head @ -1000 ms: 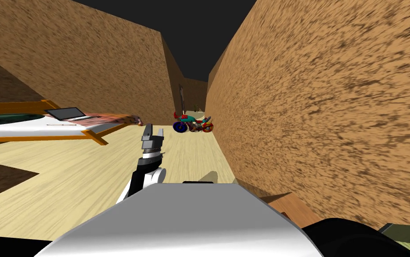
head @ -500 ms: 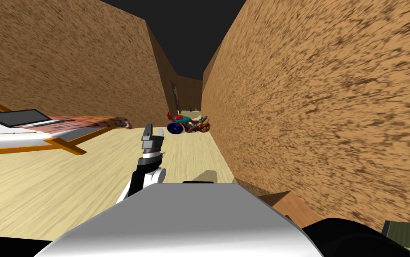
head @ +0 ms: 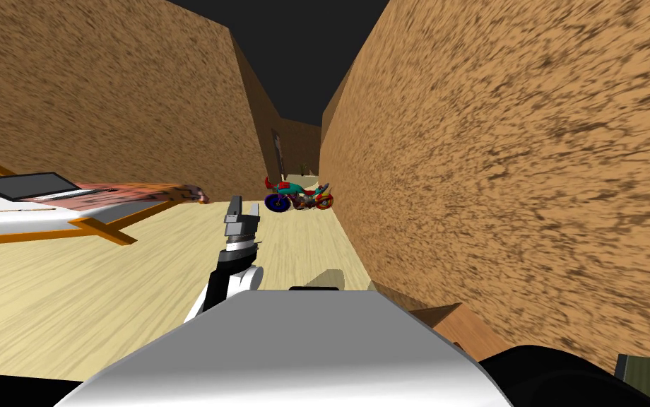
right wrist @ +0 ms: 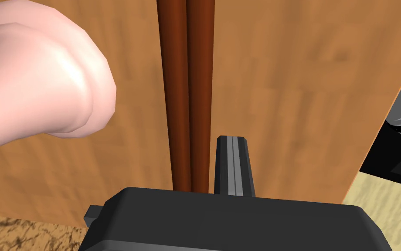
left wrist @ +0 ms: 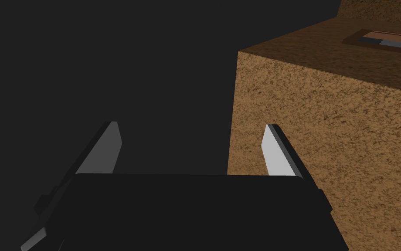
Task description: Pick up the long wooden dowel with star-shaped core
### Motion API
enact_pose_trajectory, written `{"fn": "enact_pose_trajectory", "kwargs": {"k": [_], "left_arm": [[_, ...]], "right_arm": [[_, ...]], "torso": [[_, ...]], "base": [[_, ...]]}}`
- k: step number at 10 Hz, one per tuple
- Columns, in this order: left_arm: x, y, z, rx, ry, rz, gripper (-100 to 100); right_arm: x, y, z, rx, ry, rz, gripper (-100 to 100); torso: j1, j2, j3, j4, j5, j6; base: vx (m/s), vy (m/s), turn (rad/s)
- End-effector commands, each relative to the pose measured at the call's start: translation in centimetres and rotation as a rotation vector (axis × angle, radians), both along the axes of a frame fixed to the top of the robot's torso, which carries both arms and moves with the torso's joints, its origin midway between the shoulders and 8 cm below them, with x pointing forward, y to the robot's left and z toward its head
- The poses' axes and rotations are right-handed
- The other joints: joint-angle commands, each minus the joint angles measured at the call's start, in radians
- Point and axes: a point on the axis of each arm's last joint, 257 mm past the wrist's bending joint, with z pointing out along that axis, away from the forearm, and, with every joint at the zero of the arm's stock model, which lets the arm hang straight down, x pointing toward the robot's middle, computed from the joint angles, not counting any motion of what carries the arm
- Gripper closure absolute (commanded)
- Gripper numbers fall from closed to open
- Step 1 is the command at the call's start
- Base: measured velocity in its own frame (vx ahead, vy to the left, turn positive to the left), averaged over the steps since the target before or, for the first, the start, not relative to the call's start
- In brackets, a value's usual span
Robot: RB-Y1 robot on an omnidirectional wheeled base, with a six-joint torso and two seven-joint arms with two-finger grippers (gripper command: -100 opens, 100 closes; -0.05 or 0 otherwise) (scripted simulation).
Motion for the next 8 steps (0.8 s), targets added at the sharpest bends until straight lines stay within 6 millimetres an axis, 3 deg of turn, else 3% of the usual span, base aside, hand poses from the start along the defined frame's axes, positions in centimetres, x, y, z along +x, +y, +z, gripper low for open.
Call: {"fn": "enact_pose_trajectory", "kwargs": {"k": [1, 2, 4, 8], "left_arm": [[0.0, 0.0, 0.0, 0.000, 0.000, 0.000, 0], [0.0, 0.0, 0.0, 0.000, 0.000, 0.000, 0], [0.0, 0.0, 0.0, 0.000, 0.000, 0.000, 0], [0.0, 0.0, 0.0, 0.000, 0.000, 0.000, 0]], "right_arm": [[0.1, -2.5, 1.7, -0.055, 0.013, 0.026, -100], [0.1, -2.5, 1.7, -0.055, 0.013, 0.026, -100], [-0.5, -6.8, 5.1, -0.149, 0.060, 0.094, -100], [-0.9, -9.1, 7.3, -0.198, 0.094, 0.140, -100]], "torso": [[0.000, 0.000, 0.000, 0.000, 0.000, 0.000], [-0.002, -0.001, -0.001, 0.000, 0.000, 0.000], [-0.002, -0.002, -0.001, -0.001, 0.000, 0.000], [0.005, -0.002, -0.002, -0.002, 0.010, 0.000]], "base": [[0.023, -0.035, -0.010], [0.031, -0.049, 0.007], [0.042, -0.009, -0.056], [0.025, 0.032, -0.039]]}}
